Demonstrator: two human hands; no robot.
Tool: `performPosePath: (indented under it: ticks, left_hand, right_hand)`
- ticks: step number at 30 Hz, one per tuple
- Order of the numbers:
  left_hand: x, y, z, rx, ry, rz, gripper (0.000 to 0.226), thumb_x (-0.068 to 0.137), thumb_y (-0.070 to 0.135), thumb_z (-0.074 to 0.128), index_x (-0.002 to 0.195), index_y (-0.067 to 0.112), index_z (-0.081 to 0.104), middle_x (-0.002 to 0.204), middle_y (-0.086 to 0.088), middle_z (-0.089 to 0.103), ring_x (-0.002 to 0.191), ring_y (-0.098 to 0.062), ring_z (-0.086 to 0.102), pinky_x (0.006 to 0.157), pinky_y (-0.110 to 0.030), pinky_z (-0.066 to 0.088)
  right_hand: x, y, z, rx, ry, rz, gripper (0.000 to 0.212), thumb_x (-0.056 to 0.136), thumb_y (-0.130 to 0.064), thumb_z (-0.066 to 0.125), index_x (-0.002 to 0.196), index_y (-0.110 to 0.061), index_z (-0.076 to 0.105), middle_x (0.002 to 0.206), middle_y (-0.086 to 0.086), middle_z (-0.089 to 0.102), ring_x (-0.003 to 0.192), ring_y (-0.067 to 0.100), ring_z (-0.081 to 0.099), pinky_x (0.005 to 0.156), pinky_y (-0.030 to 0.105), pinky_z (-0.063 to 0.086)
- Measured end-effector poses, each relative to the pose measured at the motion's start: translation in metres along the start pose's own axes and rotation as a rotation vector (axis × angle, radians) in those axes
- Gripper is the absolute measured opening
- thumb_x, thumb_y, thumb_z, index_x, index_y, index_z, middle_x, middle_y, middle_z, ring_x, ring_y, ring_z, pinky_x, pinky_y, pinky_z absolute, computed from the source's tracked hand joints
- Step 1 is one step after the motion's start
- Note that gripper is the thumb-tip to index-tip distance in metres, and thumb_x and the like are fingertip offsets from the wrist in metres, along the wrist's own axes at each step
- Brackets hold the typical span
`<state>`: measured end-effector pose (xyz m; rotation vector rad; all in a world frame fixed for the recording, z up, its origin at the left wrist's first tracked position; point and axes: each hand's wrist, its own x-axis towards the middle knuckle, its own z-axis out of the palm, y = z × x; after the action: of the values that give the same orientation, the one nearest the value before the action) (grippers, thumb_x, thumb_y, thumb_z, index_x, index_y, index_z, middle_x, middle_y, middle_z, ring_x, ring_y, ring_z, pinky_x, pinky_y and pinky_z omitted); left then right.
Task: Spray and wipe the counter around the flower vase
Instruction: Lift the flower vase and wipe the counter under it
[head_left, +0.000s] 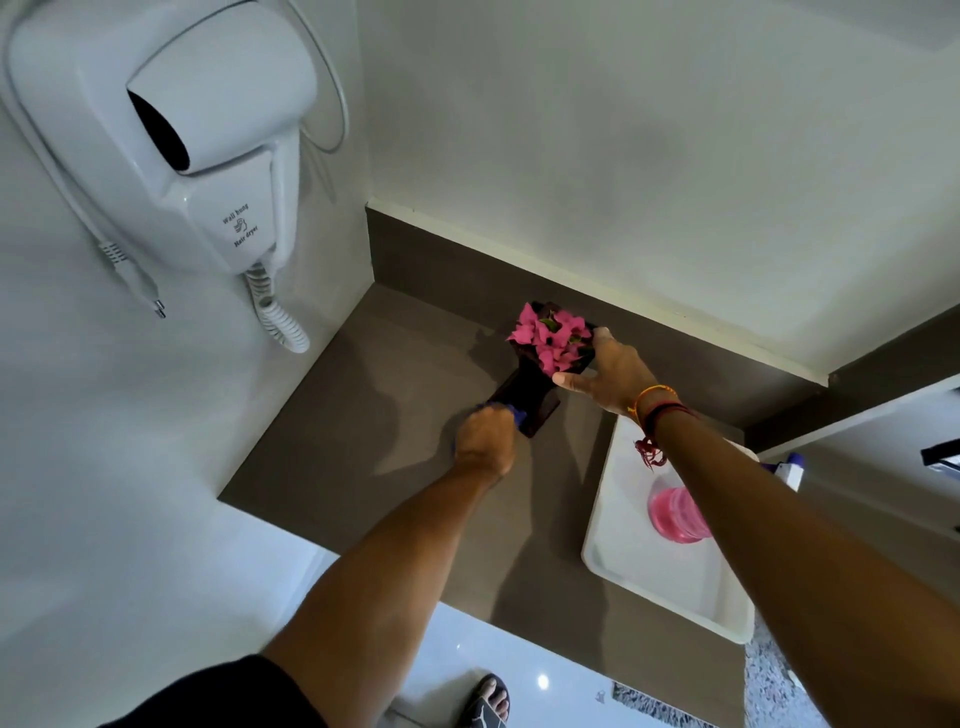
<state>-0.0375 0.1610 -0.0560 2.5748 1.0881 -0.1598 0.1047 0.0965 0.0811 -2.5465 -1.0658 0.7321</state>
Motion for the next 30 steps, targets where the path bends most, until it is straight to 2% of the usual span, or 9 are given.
performPosePath:
  ticks: [3, 6, 10, 13, 16, 21, 23, 27, 30]
  left_hand:
    - [0.008, 0.005, -0.008, -0.101, 0.058, -0.238, 0.043, 0.102, 0.013, 0.038, 0.14, -0.007, 0.039, 0.14, -0.024, 0.052, 0.128, -0.033, 0.053, 0.103, -0.043, 0.047]
    - [0.01, 0.018, 0.011, -0.06, -0.018, -0.165, 0.052, 0.104, 0.006, 0.031, 0.15, -0.01, 0.014, 0.158, -0.03, 0.023, 0.147, -0.038, 0.024, 0.12, -0.052, 0.024]
    - [0.002, 0.023, 0.038, 0.009, -0.008, -0.094, 0.052, 0.103, 0.005, 0.03, 0.149, -0.014, 0.014, 0.156, -0.036, 0.021, 0.148, -0.044, 0.016, 0.121, -0.059, 0.011]
    - [-0.016, 0.03, 0.047, 0.128, -0.018, 0.026, 0.049, 0.102, 0.005, 0.035, 0.146, -0.014, 0.025, 0.153, -0.036, 0.028, 0.146, -0.045, 0.02, 0.12, -0.062, 0.013]
    - [-0.017, 0.02, 0.042, 0.072, -0.01, 0.109, 0.044, 0.099, 0.009, 0.046, 0.141, -0.003, 0.042, 0.145, -0.024, 0.047, 0.139, -0.036, 0.038, 0.118, -0.053, 0.027]
    - [-0.012, -0.009, 0.011, -0.223, 0.094, 0.043, 0.03, 0.096, 0.021, 0.053, 0.122, 0.007, 0.059, 0.112, -0.02, 0.071, 0.103, -0.039, 0.066, 0.084, -0.042, 0.052]
    - [-0.011, -0.006, 0.006, -0.362, 0.206, -0.036, 0.034, 0.097, 0.017, 0.052, 0.129, 0.005, 0.054, 0.118, -0.021, 0.067, 0.107, -0.039, 0.065, 0.087, -0.044, 0.052]
    - [-0.012, 0.031, 0.018, -0.61, 0.313, -0.045, 0.056, 0.099, 0.005, 0.051, 0.15, -0.001, 0.03, 0.153, -0.022, 0.039, 0.142, -0.033, 0.038, 0.116, -0.043, 0.038]
    - [-0.018, 0.053, 0.042, -0.453, 0.246, -0.078, 0.059, 0.101, 0.003, 0.041, 0.154, -0.002, 0.014, 0.162, -0.022, 0.017, 0.151, -0.031, 0.016, 0.121, -0.045, 0.027]
  right_hand:
    - [0.002, 0.001, 0.0, 0.007, -0.007, -0.01, 0.075, 0.082, -0.037, 0.078, 0.138, -0.004, 0.041, 0.137, 0.017, 0.06, 0.126, 0.036, 0.06, 0.1, 0.038, 0.051]
    - [0.005, 0.003, -0.001, -0.02, 0.007, -0.032, 0.072, 0.082, -0.04, 0.078, 0.135, -0.004, 0.044, 0.135, 0.017, 0.061, 0.123, 0.035, 0.061, 0.1, 0.039, 0.052]
    - [0.006, 0.006, 0.003, -0.013, 0.026, -0.046, 0.073, 0.082, -0.039, 0.078, 0.136, -0.003, 0.044, 0.134, 0.016, 0.061, 0.123, 0.033, 0.061, 0.101, 0.037, 0.051]
    - [0.002, 0.007, 0.005, -0.008, 0.025, -0.056, 0.075, 0.084, -0.039, 0.076, 0.139, -0.003, 0.041, 0.136, 0.016, 0.06, 0.126, 0.034, 0.059, 0.103, 0.038, 0.05]
    - [0.0, 0.006, 0.004, -0.001, 0.019, -0.039, 0.076, 0.084, -0.038, 0.076, 0.141, -0.003, 0.039, 0.138, 0.017, 0.059, 0.127, 0.034, 0.059, 0.101, 0.037, 0.049]
    - [-0.003, 0.002, 0.0, 0.021, 0.016, -0.023, 0.073, 0.083, -0.037, 0.078, 0.138, -0.004, 0.042, 0.137, 0.016, 0.06, 0.125, 0.034, 0.06, 0.101, 0.036, 0.05]
    - [-0.003, 0.001, -0.001, 0.022, 0.013, -0.02, 0.073, 0.082, -0.038, 0.078, 0.137, -0.004, 0.043, 0.136, 0.016, 0.061, 0.124, 0.034, 0.06, 0.101, 0.036, 0.051]
    - [-0.002, 0.002, 0.001, 0.023, 0.011, -0.026, 0.073, 0.083, -0.038, 0.077, 0.137, -0.003, 0.042, 0.134, 0.016, 0.061, 0.123, 0.033, 0.061, 0.099, 0.035, 0.052]
    - [0.0, 0.004, 0.002, 0.011, 0.011, -0.037, 0.075, 0.083, -0.038, 0.077, 0.138, -0.003, 0.042, 0.136, 0.016, 0.06, 0.125, 0.034, 0.06, 0.103, 0.038, 0.052]
